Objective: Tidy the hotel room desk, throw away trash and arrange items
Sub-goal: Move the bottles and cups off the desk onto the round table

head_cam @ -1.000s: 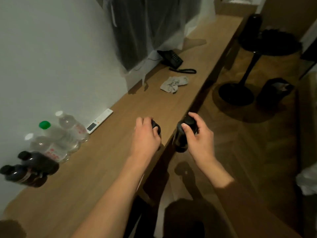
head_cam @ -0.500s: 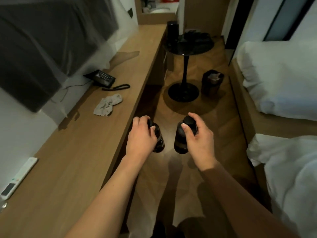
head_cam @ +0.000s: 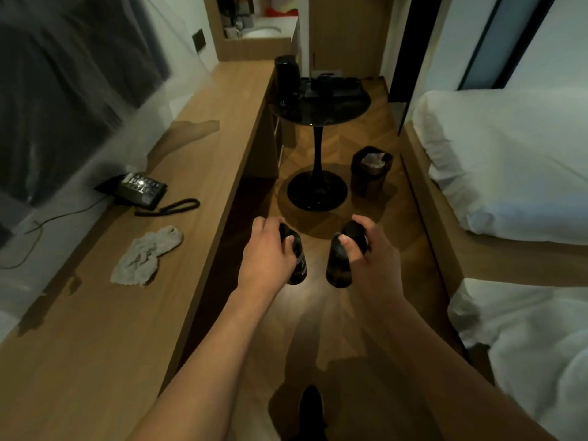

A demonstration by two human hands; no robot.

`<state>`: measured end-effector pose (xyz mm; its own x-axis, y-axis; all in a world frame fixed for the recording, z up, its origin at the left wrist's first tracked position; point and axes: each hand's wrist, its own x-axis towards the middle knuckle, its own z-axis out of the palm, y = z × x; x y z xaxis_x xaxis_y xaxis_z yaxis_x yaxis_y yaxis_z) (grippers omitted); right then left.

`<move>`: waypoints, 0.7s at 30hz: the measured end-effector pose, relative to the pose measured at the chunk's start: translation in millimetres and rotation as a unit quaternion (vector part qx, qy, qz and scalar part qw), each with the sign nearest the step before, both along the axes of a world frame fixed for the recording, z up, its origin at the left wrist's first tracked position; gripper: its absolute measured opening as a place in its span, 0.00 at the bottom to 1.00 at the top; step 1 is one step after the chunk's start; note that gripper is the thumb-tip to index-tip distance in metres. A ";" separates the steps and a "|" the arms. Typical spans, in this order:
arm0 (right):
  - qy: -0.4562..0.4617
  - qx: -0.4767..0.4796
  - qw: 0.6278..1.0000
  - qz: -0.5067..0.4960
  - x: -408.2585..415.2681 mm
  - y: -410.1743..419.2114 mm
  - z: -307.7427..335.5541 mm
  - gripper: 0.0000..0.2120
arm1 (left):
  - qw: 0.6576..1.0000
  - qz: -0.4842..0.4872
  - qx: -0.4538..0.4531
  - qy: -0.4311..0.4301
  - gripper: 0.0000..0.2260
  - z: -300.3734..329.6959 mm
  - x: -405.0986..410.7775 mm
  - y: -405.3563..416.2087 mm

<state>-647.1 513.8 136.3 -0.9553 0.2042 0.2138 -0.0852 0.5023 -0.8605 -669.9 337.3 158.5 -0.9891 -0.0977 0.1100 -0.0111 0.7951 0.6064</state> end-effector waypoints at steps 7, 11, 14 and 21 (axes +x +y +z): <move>-0.008 -0.029 0.999 -0.022 -112.1 19.4 2.3 0.19 | 0.999 -0.039 0.004 -0.007 0.18 5.9 -127.3 18.0; -0.011 -0.019 1.000 -0.022 -177.8 42.5 -4.4 0.19 | 0.998 -0.056 0.009 -0.010 0.17 -0.6 -196.0 35.8; -0.012 -0.013 1.000 -0.019 -232.1 61.2 -10.3 0.18 | 0.998 -0.057 0.014 -0.017 0.18 -5.3 -247.8 55.5; -0.027 -0.041 0.999 0.017 -361.8 103.3 4.6 0.19 | 0.998 -0.046 0.032 -0.007 0.17 9.5 -364.7 94.8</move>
